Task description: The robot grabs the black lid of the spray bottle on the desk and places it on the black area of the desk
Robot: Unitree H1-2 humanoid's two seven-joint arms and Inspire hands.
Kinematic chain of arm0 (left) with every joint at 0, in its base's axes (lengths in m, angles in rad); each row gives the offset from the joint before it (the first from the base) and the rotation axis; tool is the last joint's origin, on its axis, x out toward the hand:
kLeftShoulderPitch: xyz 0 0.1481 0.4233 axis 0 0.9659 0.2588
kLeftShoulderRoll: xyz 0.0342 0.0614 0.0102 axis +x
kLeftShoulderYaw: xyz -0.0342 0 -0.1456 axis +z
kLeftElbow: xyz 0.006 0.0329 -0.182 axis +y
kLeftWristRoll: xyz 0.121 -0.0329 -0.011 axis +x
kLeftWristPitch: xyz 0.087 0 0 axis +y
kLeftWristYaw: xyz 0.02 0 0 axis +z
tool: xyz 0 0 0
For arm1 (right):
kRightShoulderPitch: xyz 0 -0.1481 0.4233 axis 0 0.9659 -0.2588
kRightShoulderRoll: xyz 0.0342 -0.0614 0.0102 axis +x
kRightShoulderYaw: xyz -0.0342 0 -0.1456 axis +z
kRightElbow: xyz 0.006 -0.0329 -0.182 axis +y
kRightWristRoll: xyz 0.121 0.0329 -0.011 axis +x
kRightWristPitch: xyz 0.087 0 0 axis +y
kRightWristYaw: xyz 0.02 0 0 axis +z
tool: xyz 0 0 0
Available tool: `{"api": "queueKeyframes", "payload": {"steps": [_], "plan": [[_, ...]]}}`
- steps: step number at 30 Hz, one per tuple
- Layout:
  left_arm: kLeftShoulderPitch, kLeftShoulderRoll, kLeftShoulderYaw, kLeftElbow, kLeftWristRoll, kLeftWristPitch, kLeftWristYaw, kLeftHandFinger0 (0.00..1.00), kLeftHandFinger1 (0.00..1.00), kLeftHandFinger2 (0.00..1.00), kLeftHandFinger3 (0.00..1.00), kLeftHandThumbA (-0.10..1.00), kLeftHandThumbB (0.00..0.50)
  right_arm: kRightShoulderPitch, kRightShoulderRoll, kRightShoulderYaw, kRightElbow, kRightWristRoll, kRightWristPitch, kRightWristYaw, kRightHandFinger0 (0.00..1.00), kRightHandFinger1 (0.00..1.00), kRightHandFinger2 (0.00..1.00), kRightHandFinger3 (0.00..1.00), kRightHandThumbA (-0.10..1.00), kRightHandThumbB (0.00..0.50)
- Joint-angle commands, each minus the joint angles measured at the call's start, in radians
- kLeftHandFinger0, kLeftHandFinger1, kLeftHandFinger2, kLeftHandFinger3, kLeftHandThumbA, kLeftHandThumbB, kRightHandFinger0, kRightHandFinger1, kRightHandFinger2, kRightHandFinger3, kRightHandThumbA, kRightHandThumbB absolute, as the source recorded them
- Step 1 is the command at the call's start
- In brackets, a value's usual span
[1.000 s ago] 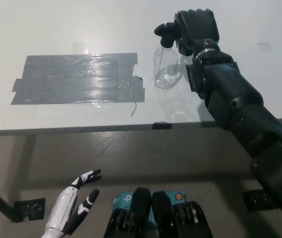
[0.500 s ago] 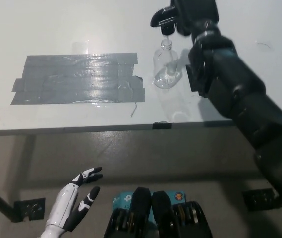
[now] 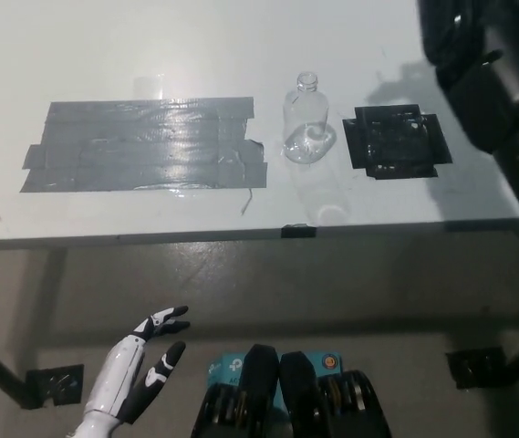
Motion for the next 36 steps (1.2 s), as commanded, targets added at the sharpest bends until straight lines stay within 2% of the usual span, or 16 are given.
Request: {"api": "queueKeyframes", "payload": {"steps": [1,3,4,8,16,18,19,22,23,24,28,29,31,33,34,36], "plan": [[-0.008,0.013,0.005,-0.009,0.013,-0.043,0.042,0.82,0.72,0.69,0.8,1.0,0.0,-0.057,-0.031,-0.044,-0.052,0.046,0.027,0.018,0.0,0.12,0.36,0.1,0.45,0.0],[-0.008,0.012,0.006,-0.009,0.013,-0.043,0.042,0.82,0.72,0.69,0.8,1.0,0.0,-0.056,-0.031,-0.046,-0.054,0.045,0.028,0.021,0.0,0.12,0.36,0.1,0.46,0.0],[-0.009,0.01,0.006,-0.011,0.009,-0.036,0.038,0.83,0.72,0.69,0.8,1.0,0.0,-0.056,-0.046,-0.081,-0.04,0.078,0.035,0.019,0.0,0.11,0.34,0.09,0.42,0.008],[-0.008,0.01,0.006,-0.008,0.005,-0.037,0.036,0.84,0.72,0.69,0.81,1.0,0.0,-0.051,-0.055,-0.088,-0.035,0.071,0.045,0.02,0.0,0.01,0.27,0.12,0.44,0.006],[-0.004,0.013,0.003,-0.01,0.02,-0.032,0.037,0.84,0.73,0.7,0.82,1.0,0.0,-0.047,-0.045,-0.075,0.05,0.063,0.039,-0.045,0.0,0.0,0.25,0.09,0.38,0.022],[0.001,0.011,-0.004,-0.012,0.031,-0.03,0.036,0.83,0.72,0.69,0.82,1.0,0.0,-0.034,-0.011,-0.058,0.182,0.077,-0.001,-0.059,0.0,0.0,0.19,0.17,0.41,0.02],[0.001,0.011,-0.005,-0.013,0.033,-0.027,0.036,0.83,0.72,0.69,0.82,1.0,0.0,-0.035,-0.009,-0.055,0.195,0.078,-0.003,-0.061,0.0,0.0,0.14,0.16,0.44,0.019],[0.001,0.01,-0.005,-0.013,0.034,-0.027,0.036,0.82,0.72,0.69,0.82,1.0,0.0,-0.043,-0.007,-0.05,0.216,0.084,-0.011,-0.072,0.0,0.0,0.13,0.15,0.44,0.019],[0.0,0.009,-0.006,-0.012,0.033,-0.033,0.036,0.82,0.72,0.69,0.82,1.0,0.0,-0.045,0.002,-0.031,0.257,0.071,-0.012,-0.084,0.0,0.0,0.16,0.23,0.44,0.026],[-0.002,0.008,-0.008,-0.014,0.031,-0.036,0.035,0.82,0.72,0.69,0.81,1.0,0.0,-0.047,0.016,0.003,0.324,0.045,-0.014,-0.11,0.0,0.0,0.12,0.26,0.43,0.03],[-0.006,0.01,-0.01,-0.015,0.035,-0.037,0.033,0.82,0.72,0.69,0.81,1.0,0.0,-0.062,0.022,0.128,0.421,-0.024,-0.025,-0.163,0.0,0.0,0.09,0.31,0.48,0.0],[-0.006,0.01,-0.01,-0.014,0.033,-0.039,0.033,0.81,0.71,0.69,0.8,1.0,0.0,-0.066,0.022,0.158,0.436,-0.031,-0.039,-0.164,0.0,0.0,0.1,0.38,0.45,0.0],[-0.007,0.012,-0.011,-0.01,0.038,-0.045,0.037,0.8,0.7,0.68,0.8,1.0,0.0,-0.075,0.02,0.215,0.454,-0.047,-0.052,-0.161,0.0,0.0,0.09,0.41,0.41,0.0],[-0.01,0.014,-0.011,-0.012,0.041,-0.045,0.038,0.8,0.71,0.68,0.8,1.0,0.0,-0.089,0.018,0.263,0.46,-0.062,-0.051,-0.143,0.0,0.0,0.09,0.41,0.41,0.0],[-0.009,0.015,-0.011,-0.014,0.043,-0.045,0.039,0.81,0.71,0.69,0.8,1.0,0.0,-0.097,0.017,0.304,0.464,-0.088,-0.051,-0.143,0.0,0.02,0.1,0.37,0.41,0.0],[-0.011,0.016,-0.011,-0.013,0.049,-0.048,0.042,0.81,0.71,0.68,0.8,1.0,0.0,-0.11,0.016,0.368,0.476,-0.119,-0.047,-0.149,0.05,0.06,0.11,0.34,0.39,0.0]]}}
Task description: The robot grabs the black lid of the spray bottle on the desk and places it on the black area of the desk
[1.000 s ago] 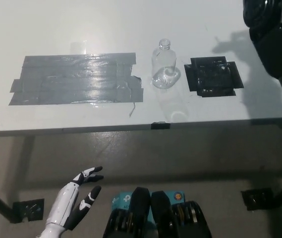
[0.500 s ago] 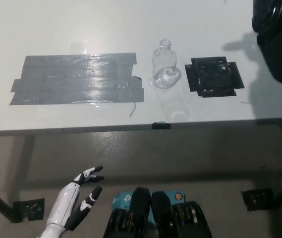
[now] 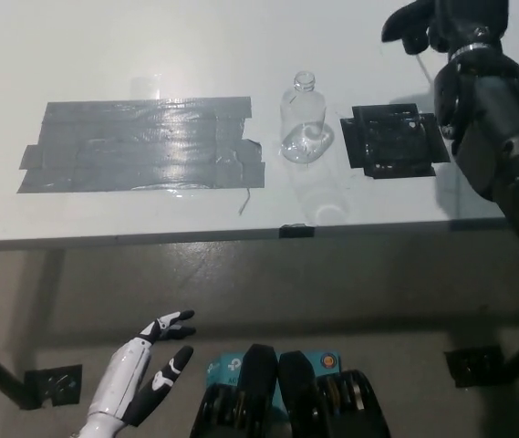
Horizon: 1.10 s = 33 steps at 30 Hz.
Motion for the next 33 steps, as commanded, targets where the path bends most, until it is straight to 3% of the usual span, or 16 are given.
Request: {"api": "queueKeyframes", "payload": {"steps": [1,3,6,7,8,9,10,12,14,23,26,33], "plan": [[-0.012,0.015,0.001,-0.014,0.012,-0.044,0.04,0.81,0.71,0.68,0.8,1.0,0.0,-0.117,-0.017,0.108,0.008,-0.11,-0.037,-0.048,0.15,0.13,0.15,0.34,0.38,0.0],[-0.012,0.014,0.002,-0.015,0.002,-0.038,0.033,0.82,0.72,0.7,0.81,1.0,0.001,-0.129,-0.019,0.154,0.013,-0.125,-0.039,-0.036,0.29,0.19,0.19,0.37,0.32,0.013],[-0.014,0.014,0.004,-0.018,-0.004,-0.033,0.028,0.83,0.72,0.7,0.81,1.0,0.0,-0.142,-0.021,0.202,0.019,-0.135,-0.046,-0.032,0.34,0.19,0.17,0.38,0.3,0.027],[-0.014,0.014,0.003,-0.02,0.001,-0.029,0.029,0.84,0.72,0.7,0.82,1.0,0.0,-0.143,-0.024,0.217,0.017,-0.137,-0.062,-0.014,0.51,0.39,0.37,0.54,0.33,0.117],[-0.014,0.014,0.003,-0.02,0.002,-0.028,0.028,0.85,0.73,0.7,0.82,1.0,0.0,-0.143,-0.025,0.222,0.017,-0.135,-0.066,-0.006,0.58,0.43,0.45,0.64,0.36,0.118],[-0.014,0.014,0.003,-0.019,0.001,-0.032,0.029,0.85,0.73,0.7,0.82,1.0,0.0,-0.142,-0.024,0.223,0.016,-0.128,-0.069,0.013,0.72,0.6,0.66,0.84,0.4,0.194],[-0.017,0.014,0.002,-0.023,0.006,-0.027,0.029,0.84,0.72,0.69,0.82,1.0,0.0,-0.142,-0.024,0.22,0.017,-0.115,-0.085,0.065,1.0,0.95,1.0,1.0,0.41,0.346],[-0.019,0.014,0.001,-0.024,0.01,-0.031,0.032,0.82,0.71,0.69,0.82,1.0,0.0,-0.139,-0.023,0.22,0.021,-0.105,-0.101,0.128,1.0,1.0,1.0,1.0,0.39,0.452],[-0.024,0.016,0.001,-0.027,0.009,-0.026,0.026,0.82,0.71,0.69,0.82,1.0,0.0,-0.136,-0.024,0.215,0.019,-0.094,-0.118,0.179,1.0,1.0,1.0,1.0,0.39,0.498],[-0.044,0.017,0.005,-0.042,0.01,-0.014,0.023,0.8,0.71,0.7,0.82,1.0,0.0,-0.116,-0.014,0.233,0.045,-0.1,-0.107,0.41,1.0,1.0,1.0,1.0,0.41,0.5],[-0.052,0.021,0.007,-0.042,0.002,-0.008,0.016,0.75,0.69,0.71,0.84,1.0,0.0,-0.11,-0.02,0.231,0.048,-0.095,-0.103,0.448,1.0,1.0,1.0,1.0,0.42,0.5],[-0.059,0.022,0.009,-0.037,-0.006,-0.003,0.017,0.75,0.69,0.71,0.85,1.0,0.0,-0.099,-0.034,0.208,0.047,-0.073,-0.097,0.51,1.0,1.0,1.0,1.0,0.47,0.5]]}}
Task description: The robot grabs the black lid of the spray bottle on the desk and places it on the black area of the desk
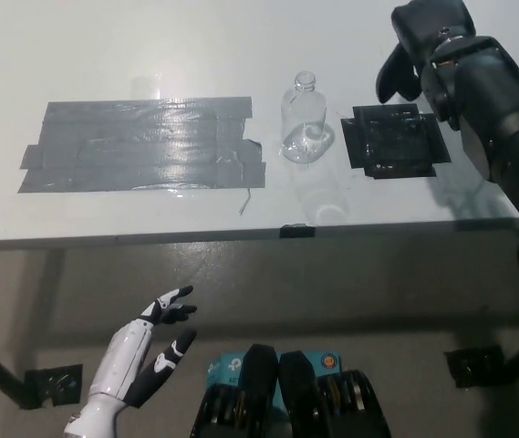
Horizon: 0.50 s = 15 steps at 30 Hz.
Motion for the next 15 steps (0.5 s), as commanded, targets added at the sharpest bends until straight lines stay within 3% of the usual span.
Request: {"api": "queueKeyframes", "payload": {"steps": [1,3,4,5,10,15], "plan": [[-0.011,0.015,0.009,-0.028,-0.011,-0.007,0.017,0.75,0.69,0.71,0.85,1.0,0.0,-0.04,-0.031,-0.02,-0.007,0.016,0.003,0.077,1.0,1.0,1.0,1.0,0.5,0.5],[-0.01,0.016,0.008,-0.032,-0.008,0.005,0.012,0.77,0.7,0.71,0.86,1.0,0.0,-0.037,-0.036,-0.034,-0.014,0.028,-0.002,0.074,1.0,1.0,1.0,1.0,0.58,0.5],[-0.009,0.016,0.008,-0.034,-0.012,0.007,0.009,0.77,0.71,0.72,0.86,1.0,0.0,-0.034,-0.039,-0.05,-0.02,0.042,-0.007,0.068,1.0,1.0,1.0,1.0,0.74,0.5],[-0.009,0.017,0.007,-0.033,-0.011,0.004,0.01,0.77,0.71,0.72,0.86,1.0,0.0,-0.033,-0.041,-0.076,-0.026,0.065,-0.018,0.075,1.0,1.0,1.0,1.0,1.0,0.5],[-0.026,0.022,0.006,-0.02,-0.007,-0.013,0.017,0.77,0.7,0.72,0.87,1.0,0.0,-0.04,-0.048,-0.223,-0.035,0.177,-0.077,0.167,1.0,1.0,1.0,1.0,1.0,0.5],[-0.028,0.024,0.006,-0.033,-0.01,0.001,0.009,0.77,0.71,0.74,0.88,1.0,0.0,-0.042,-0.047,-0.263,-0.039,0.176,-0.089,0.193,1.0,1.0,1.0,1.0,0.97,0.5]]}}
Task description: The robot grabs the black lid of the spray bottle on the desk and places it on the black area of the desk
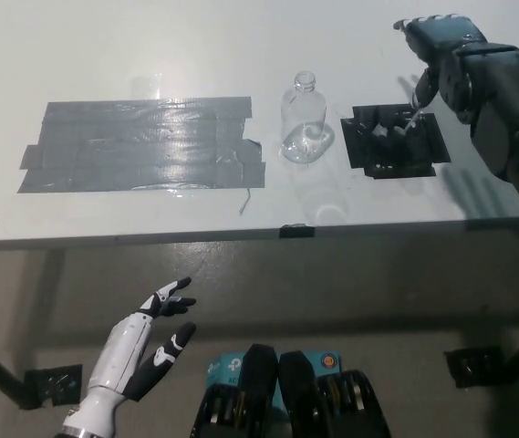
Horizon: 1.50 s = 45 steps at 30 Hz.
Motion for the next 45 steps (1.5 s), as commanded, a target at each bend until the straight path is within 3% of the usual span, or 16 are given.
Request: {"api": "queueKeyframes", "payload": {"steps": [1,5,13,18,23,31,34,35,39,45], "plan": [[-0.016,0.018,0.006,-0.034,-0.009,0.001,0.008,0.77,0.71,0.74,0.88,1.0,0.0,-0.061,-0.024,-0.037,-0.025,0.056,-0.036,0.057,1.0,1.0,1.0,1.0,0.94,0.5],[-0.022,0.02,0.005,-0.036,-0.009,0.007,0.003,0.77,0.71,0.75,0.89,1.0,0.0,-0.066,-0.027,-0.043,-0.028,0.055,-0.034,0.056,1.0,1.0,1.0,1.0,1.0,0.5],[-0.033,0.023,0.004,-0.034,0.001,0.003,0.009,0.77,0.71,0.73,0.88,1.0,0.0,-0.075,-0.053,-0.067,-0.06,0.072,-0.046,0.005,1.0,1.0,1.0,1.0,1.0,0.5],[-0.045,0.026,0.006,-0.024,-0.017,-0.009,0.008,0.79,0.71,0.73,0.87,1.0,0.0,-0.079,-0.101,-0.124,-0.225,0.095,-0.045,0.004,1.0,1.0,1.0,1.0,1.0,0.5],[-0.057,0.026,0.007,-0.012,-0.012,-0.014,0.015,0.81,0.72,0.73,0.88,1.0,0.0,0.044,-0.188,-0.278,-0.768,0.159,0.041,0.057,1.0,1.0,1.0,1.0,1.0,0.5],[-0.101,0.033,0.012,0.003,-0.013,-0.011,0.014,0.84,0.74,0.76,0.91,1.0,0.0,0.196,-0.215,-0.446,-1.323,0.245,0.104,0.098,1.0,1.0,1.0,1.0,1.0,0.478],[-0.139,0.038,0.016,0.015,-0.024,-0.006,0.005,0.86,0.76,0.79,0.94,1.0,0.0,0.266,-0.21,-0.487,-1.48,0.303,0.109,0.119,1.0,1.0,1.0,1.0,1.0,0.458],[-0.148,0.038,0.017,0.02,-0.023,-0.009,0.007,0.87,0.77,0.79,0.94,1.0,0.0,0.321,-0.205,-0.499,-1.55,0.337,0.084,0.111,1.0,1.0,1.0,1.0,1.0,0.429],[-0.192,0.031,0.018,0.044,-0.031,-0.01,0.011,0.88,0.79,0.83,0.98,1.0,0.0,0.553,-0.147,-0.512,-1.788,0.382,0.093,0.081,1.0,1.0,1.0,1.0,1.0,0.429],[-0.202,0.026,0.014,0.08,-0.04,-0.034,0.018,0.88,0.82,0.87,1.0,1.0,0.0,0.843,-0.061,-0.46,-1.727,0.415,0.022,0.028,1.0,1.0,1.0,1.0,1.0,0.412]]}}
